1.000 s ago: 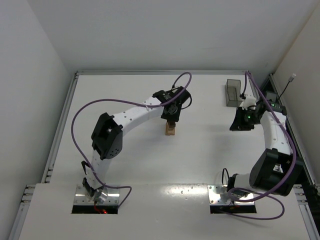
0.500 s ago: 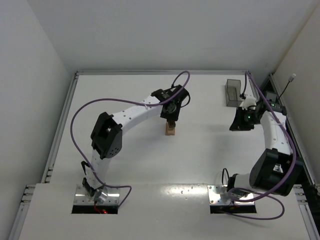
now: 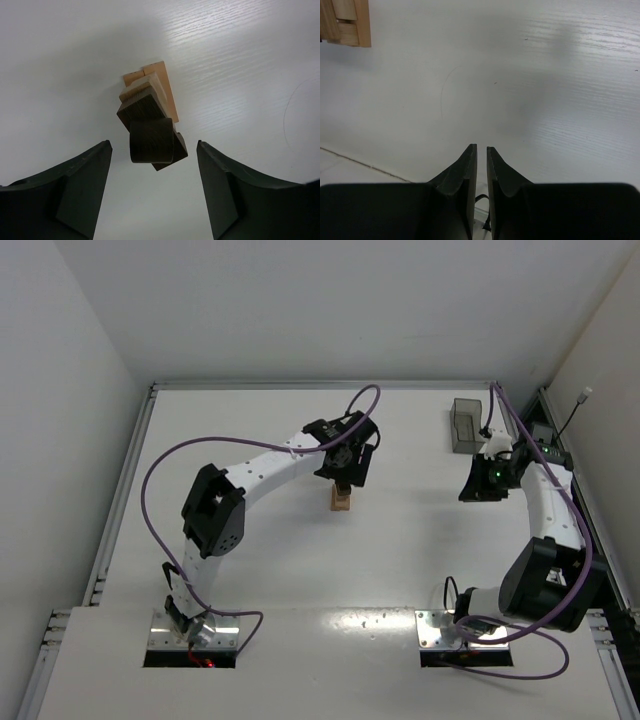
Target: Build the wood block tower
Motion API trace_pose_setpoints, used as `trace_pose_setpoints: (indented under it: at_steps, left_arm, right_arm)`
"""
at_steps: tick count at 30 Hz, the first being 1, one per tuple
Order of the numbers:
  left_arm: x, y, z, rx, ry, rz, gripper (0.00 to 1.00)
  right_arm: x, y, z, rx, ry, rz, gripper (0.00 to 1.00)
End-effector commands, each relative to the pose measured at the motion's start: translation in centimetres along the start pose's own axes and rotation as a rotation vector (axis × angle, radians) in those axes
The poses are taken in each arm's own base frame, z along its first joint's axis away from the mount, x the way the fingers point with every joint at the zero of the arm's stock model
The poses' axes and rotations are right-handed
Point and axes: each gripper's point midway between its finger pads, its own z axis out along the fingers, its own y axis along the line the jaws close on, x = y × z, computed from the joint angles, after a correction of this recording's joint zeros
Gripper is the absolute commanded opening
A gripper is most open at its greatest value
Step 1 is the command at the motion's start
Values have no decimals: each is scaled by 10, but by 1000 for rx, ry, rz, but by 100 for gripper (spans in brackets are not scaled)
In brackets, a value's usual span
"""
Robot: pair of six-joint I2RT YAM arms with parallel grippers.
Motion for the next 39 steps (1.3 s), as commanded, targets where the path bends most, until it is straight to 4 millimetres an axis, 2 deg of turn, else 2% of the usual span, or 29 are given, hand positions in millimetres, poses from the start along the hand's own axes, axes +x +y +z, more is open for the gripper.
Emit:
trace_pose_setpoints:
  at_steps: [1, 6, 7, 8, 9, 10, 11, 12, 13, 15, 16, 17, 19, 22, 23, 24, 28, 29, 30, 31, 32, 35, 39]
  left_arm:
    - [-12, -1, -13, 39, -35, -11, 67]
    - [-34, -5, -44, 90, -121, 16, 69]
    - [-40, -4, -57, 103, -150, 22, 69]
    - [-39, 1, -61, 92, -157, 40, 71]
    - [-43, 7, -65, 67, -187, 42, 72]
    - [-36, 15, -64, 39, -180, 57, 76]
    - [-36, 23, -75, 23, -203, 95, 78]
    - [-37, 35, -79, -4, -221, 103, 85]
    - [-22, 46, -74, -23, -191, 118, 89]
    - [-17, 66, -78, 1, -201, 119, 91]
    - [-15, 69, -94, 55, -221, 111, 93]
    - [3, 80, -86, 51, -184, 112, 93]
    - [16, 105, -90, 31, -183, 84, 94]
    - [25, 131, -93, 32, -190, 82, 94]
    - [33, 141, -96, 32, -196, 75, 94]
    - [34, 156, -97, 16, -205, 49, 94]
    - [47, 186, -99, 1, -232, 16, 98]
    - [50, 191, -98, 0, -235, 10, 98]
    - [62, 199, -92, -14, -210, -5, 98]
    - [61, 211, -94, -35, -231, -22, 98]
    - [69, 220, -89, -43, -221, -49, 98]
    - [76, 231, -83, -49, -222, -69, 98]
    - [83, 236, -79, -25, -209, -99, 98]
  right_arm:
    - [-7, 3, -3, -18, -42, -15, 11]
    - [-4, 3, -1, -20, -33, -19, 11]
    - [-4, 3, -1, -20, -33, -29, 11]
    - [-5, 3, -3, -18, -41, -33, 12]
    - [-2, 3, -2, -20, -33, -38, 15]
    - [0, 4, -4, -20, -32, -51, 17]
    - [2, 4, -4, -23, -25, -59, 21]
    - [-3, 7, -7, -29, -44, -77, 30]
    - [-3, 9, -6, -34, -41, -98, 35]
    - [-1, 10, -7, -37, -33, -94, 43]
    - [-1, 9, -7, -36, -33, -103, 48]
    - [-1, 9, -7, -36, -33, -103, 49]
    - [0, 8, -5, -39, -26, -111, 52]
    - [-1, 9, -9, -40, -22, -140, 55]
    - [-1, 4, -9, -22, -8, -165, 57]
    - [-3, 4, -12, -22, -9, -177, 58]
    - [-32, -1, -28, 14, -54, -264, 65]
    - [-36, -2, -28, 14, -54, -264, 65]
    - [-39, -2, -30, 18, -63, -282, 66]
    - [-45, -8, -27, 34, -61, -284, 68]
    - [-44, -9, -25, 30, -52, -279, 68]
    - [-49, -15, -15, 30, -53, -256, 68]
    - [-36, -24, 2, 28, -40, -239, 68]
